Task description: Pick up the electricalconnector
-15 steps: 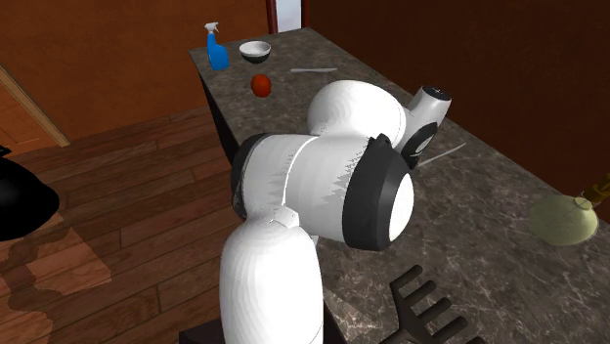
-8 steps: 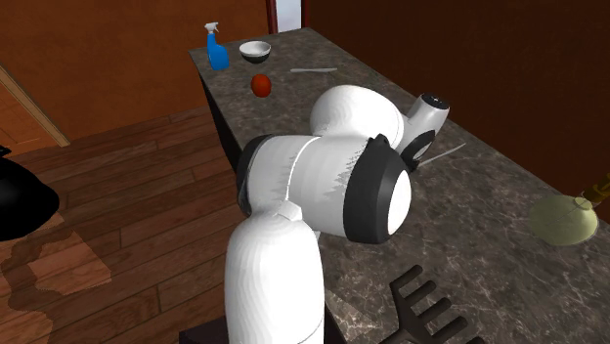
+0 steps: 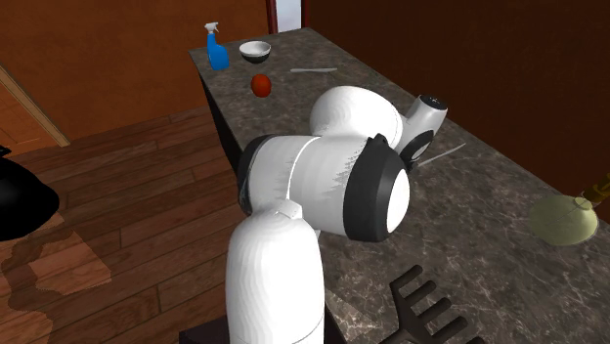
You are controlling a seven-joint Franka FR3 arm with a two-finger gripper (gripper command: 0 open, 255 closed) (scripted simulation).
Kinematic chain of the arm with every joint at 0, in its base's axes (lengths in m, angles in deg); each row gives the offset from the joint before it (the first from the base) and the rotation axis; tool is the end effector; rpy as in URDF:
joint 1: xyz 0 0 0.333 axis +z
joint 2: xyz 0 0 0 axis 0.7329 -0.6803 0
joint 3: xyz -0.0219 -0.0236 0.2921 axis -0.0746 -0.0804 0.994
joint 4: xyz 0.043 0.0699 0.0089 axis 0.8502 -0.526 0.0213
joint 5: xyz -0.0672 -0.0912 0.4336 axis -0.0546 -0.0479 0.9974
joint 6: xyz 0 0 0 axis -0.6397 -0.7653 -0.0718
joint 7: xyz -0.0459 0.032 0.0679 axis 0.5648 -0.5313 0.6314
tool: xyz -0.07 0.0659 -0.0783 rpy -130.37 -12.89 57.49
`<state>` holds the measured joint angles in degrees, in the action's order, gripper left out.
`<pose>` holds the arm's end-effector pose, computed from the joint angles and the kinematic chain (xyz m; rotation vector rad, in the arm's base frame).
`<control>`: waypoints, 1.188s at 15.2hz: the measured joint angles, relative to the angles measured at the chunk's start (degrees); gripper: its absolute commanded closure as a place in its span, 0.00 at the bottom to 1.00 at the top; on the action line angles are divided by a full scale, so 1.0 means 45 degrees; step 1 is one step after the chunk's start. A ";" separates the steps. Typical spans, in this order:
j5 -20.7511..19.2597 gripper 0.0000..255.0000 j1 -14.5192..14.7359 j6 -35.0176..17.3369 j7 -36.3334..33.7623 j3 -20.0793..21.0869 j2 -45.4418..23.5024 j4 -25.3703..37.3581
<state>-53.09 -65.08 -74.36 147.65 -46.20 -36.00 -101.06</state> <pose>0.4408 -0.5207 0.2303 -3.0789 -0.0651 -0.1501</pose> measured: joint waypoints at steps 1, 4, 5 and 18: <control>0.0008 1.00 -0.0012 0.0014 -0.0001 0.0007 -0.0025 0.0034; -0.0056 1.00 0.0064 0.0000 -0.0019 -0.0041 0.0126 -0.0120; -0.0120 1.00 0.0091 0.0113 -0.0068 -0.0070 0.0180 -0.0093; -0.1071 1.00 0.0446 0.1610 -0.0780 -0.0603 0.1283 0.0496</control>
